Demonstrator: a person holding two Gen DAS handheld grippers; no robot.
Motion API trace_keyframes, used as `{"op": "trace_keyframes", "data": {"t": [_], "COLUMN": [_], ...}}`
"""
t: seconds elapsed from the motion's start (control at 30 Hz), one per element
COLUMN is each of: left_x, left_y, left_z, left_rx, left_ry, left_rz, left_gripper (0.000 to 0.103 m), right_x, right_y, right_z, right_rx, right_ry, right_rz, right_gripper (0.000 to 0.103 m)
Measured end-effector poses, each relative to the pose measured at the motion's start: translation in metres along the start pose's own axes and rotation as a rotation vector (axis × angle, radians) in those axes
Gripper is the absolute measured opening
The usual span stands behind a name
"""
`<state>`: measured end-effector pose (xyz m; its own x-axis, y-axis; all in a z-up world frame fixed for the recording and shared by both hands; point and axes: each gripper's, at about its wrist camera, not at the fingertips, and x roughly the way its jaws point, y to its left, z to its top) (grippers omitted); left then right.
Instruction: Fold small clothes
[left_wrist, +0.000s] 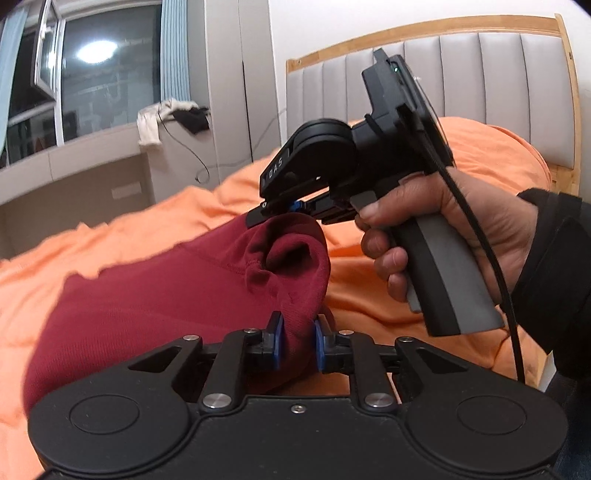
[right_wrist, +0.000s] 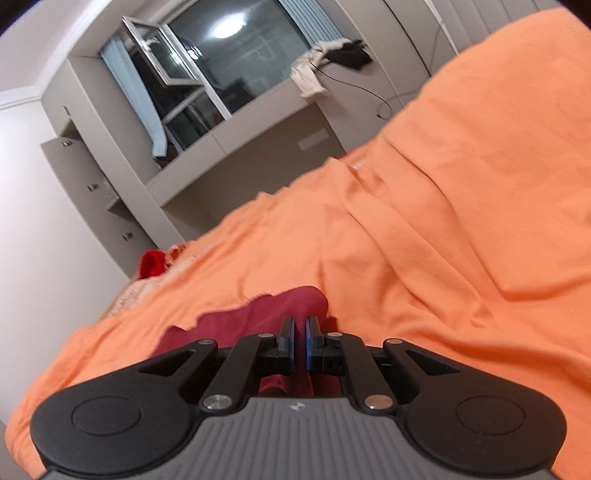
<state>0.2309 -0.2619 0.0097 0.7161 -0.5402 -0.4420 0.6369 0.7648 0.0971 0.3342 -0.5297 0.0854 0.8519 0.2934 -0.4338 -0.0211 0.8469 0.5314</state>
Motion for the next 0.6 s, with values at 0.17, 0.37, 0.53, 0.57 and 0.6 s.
{"op": "trace_keyframes", "data": {"t": [0.17,0.37,0.53,0.57,0.6], "left_x": [0.004,-0.005,-0.022,-0.027,-0.032], "left_y": [0.010,0.025,0.041,0.044,0.047], "left_z": [-0.003,0.001,0.007,0.009,0.011], "left_rx": [-0.032,-0.119,-0.223,-0.232,-0.237], "left_ry": [0.007,-0.006,-0.031,-0.044,-0.056], "left_rz": [-0.027,-0.144,-0.206,-0.202,-0.192], "left_gripper": [0.023,0.040,0.062,0.067,0.072], "right_x": [0.010,0.011,0.010,0.008,0.007], "right_y": [-0.003,-0.009,-0.012,-0.013,-0.013], "right_z": [-0.007,-0.007,-0.010,-0.010,-0.010], "right_rx": [-0.017,-0.006,-0.023,-0.024,-0.023], "right_ry": [0.037,0.074,0.085,0.087,0.088], "right_rz": [-0.043,-0.048,-0.073,-0.076,-0.078], "right_gripper": [0.011,0.026,0.046,0.054,0.062]}}
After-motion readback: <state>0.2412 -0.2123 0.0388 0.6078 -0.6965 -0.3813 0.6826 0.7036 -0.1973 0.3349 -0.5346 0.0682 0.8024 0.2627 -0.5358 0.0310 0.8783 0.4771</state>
